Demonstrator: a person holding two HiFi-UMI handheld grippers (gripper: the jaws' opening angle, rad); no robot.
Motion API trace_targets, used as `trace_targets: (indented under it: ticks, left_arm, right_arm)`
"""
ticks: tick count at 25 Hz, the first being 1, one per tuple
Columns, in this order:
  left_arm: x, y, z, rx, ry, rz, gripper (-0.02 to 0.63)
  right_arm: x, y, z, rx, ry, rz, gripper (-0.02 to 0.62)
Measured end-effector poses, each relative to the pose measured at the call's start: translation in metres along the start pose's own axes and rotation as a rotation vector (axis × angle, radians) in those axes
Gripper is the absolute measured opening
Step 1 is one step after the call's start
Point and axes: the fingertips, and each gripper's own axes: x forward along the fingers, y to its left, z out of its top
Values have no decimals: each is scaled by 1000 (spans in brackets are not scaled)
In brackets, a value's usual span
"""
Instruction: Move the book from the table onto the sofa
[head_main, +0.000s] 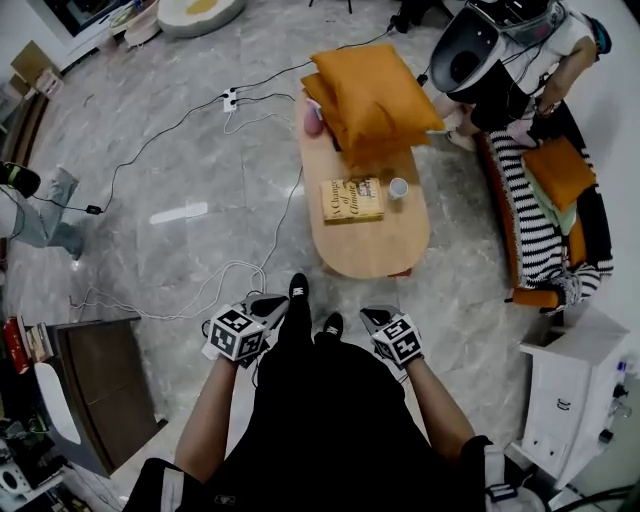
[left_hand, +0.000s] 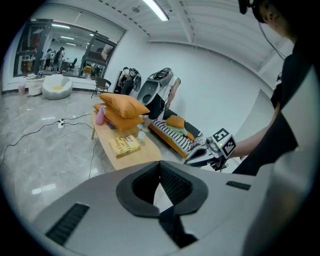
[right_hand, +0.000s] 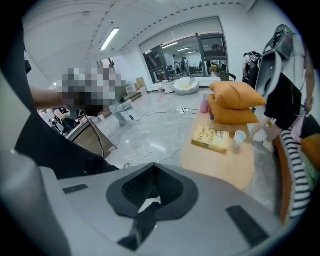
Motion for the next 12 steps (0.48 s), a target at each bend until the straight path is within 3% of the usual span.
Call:
trace_targets:
  ticks: [6, 12]
  left_arm:
    - [17, 46, 33, -25, 13, -70, 9]
    - [33, 90, 65, -2, 57, -158, 9]
  right_arm:
    - [24, -28, 16, 37, 89, -38, 6]
    - [41, -56, 58, 72, 103, -98, 6]
